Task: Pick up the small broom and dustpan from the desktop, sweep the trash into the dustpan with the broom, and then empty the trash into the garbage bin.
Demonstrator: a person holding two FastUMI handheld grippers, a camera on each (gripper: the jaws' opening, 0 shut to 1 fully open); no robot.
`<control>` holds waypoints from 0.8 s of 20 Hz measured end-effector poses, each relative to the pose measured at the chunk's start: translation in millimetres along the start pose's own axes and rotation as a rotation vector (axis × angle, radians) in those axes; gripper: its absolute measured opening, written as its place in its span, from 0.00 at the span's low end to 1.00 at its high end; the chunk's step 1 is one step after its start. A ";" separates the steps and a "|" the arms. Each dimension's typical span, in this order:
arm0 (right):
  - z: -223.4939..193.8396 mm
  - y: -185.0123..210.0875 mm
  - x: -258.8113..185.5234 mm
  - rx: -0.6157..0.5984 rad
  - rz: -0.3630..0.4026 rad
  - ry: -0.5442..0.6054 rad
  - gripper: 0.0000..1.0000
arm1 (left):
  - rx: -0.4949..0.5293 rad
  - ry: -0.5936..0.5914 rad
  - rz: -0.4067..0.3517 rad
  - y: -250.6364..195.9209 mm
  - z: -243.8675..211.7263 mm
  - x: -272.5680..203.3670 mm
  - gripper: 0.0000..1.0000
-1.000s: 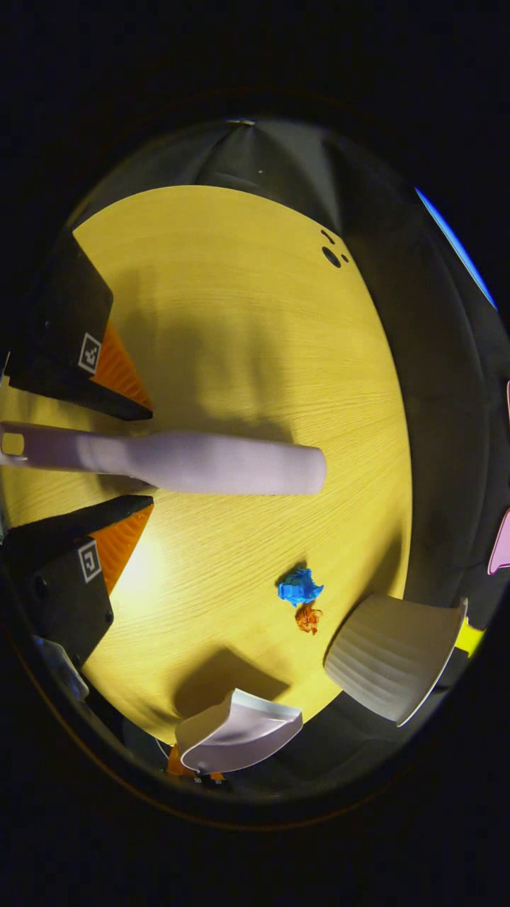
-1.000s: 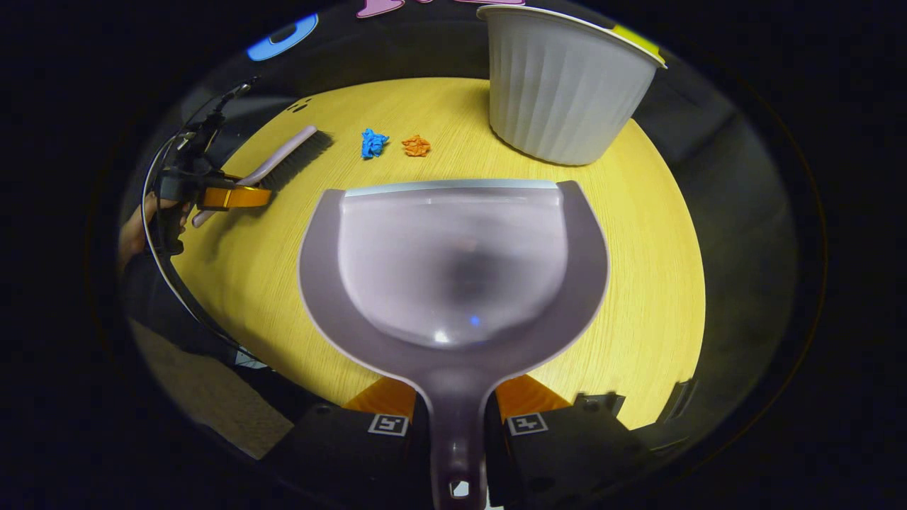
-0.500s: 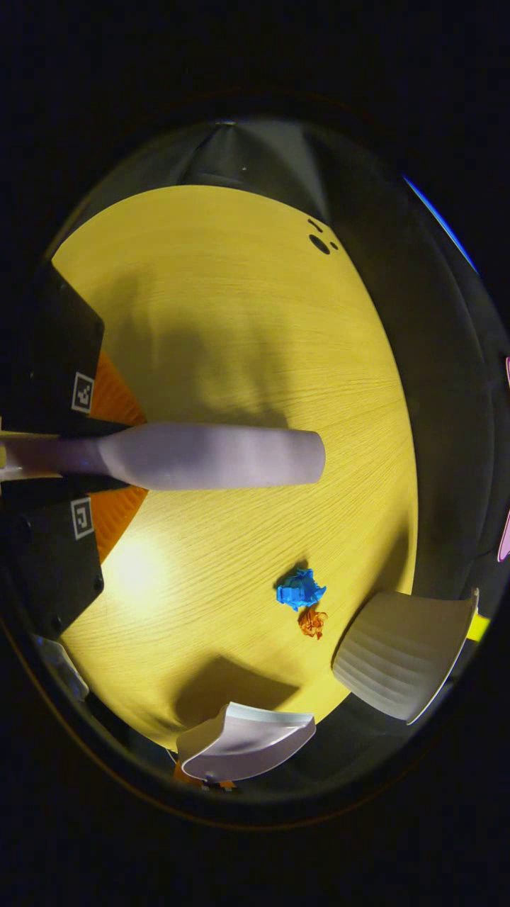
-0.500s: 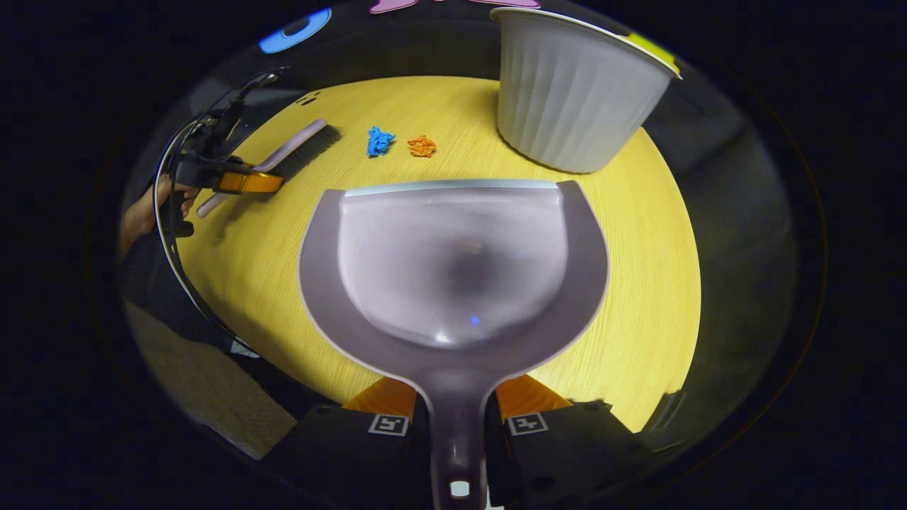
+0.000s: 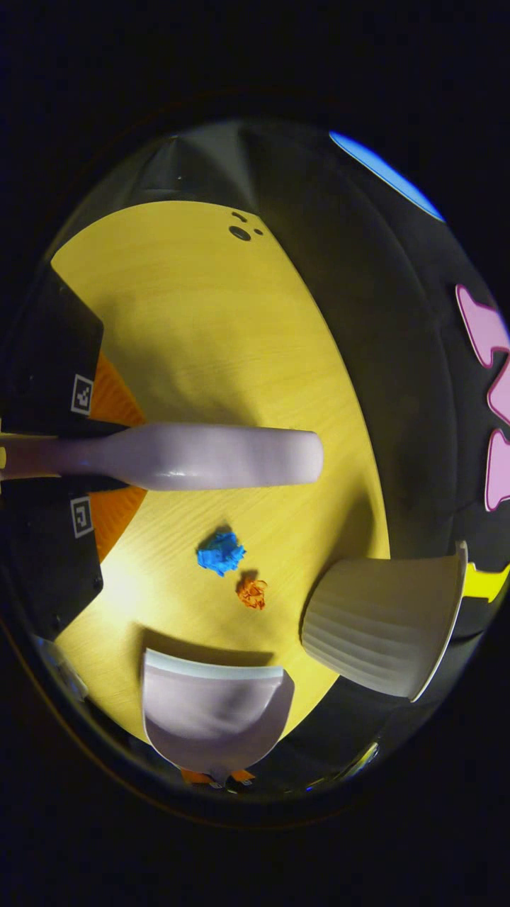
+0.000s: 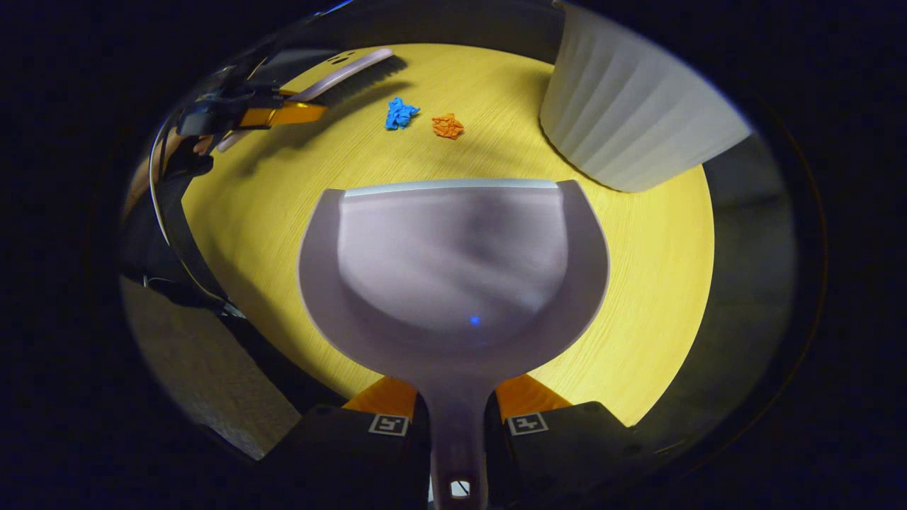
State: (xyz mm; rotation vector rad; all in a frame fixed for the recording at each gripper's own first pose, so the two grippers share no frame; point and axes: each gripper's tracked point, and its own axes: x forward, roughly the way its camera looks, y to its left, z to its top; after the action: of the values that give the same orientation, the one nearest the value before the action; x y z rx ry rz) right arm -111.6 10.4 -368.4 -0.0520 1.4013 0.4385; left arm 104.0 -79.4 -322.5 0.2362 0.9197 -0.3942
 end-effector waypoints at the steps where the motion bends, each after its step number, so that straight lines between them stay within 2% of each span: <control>1: 0.2 0.5 2.7 -0.005 0.004 0.012 0.36 | 0.013 0.008 -0.011 -4.0 4.2 4.6 0.29; 5: 0.4 0.2 8.8 -0.044 0.007 0.035 0.35 | 0.055 0.074 -0.054 -23.0 5.4 23.1 0.28; 10: 3.6 -6.1 12.1 -0.072 0.009 0.029 0.35 | 0.059 0.107 -0.139 -52.0 8.3 32.7 0.28; 15: 6.7 -13.8 13.0 -0.072 0.025 0.016 0.35 | 0.061 0.144 -0.270 -83.8 10.5 27.3 0.28; 16: 7.1 -13.5 11.9 -0.078 0.029 0.012 0.35 | 0.057 0.151 -0.301 -89.4 11.1 25.5 0.25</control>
State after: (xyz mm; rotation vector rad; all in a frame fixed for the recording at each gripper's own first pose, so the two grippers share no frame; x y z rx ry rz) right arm -99.3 3.2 -381.5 -0.0979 1.3979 0.5176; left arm 87.5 -170.0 -339.4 0.1816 1.0969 -0.6883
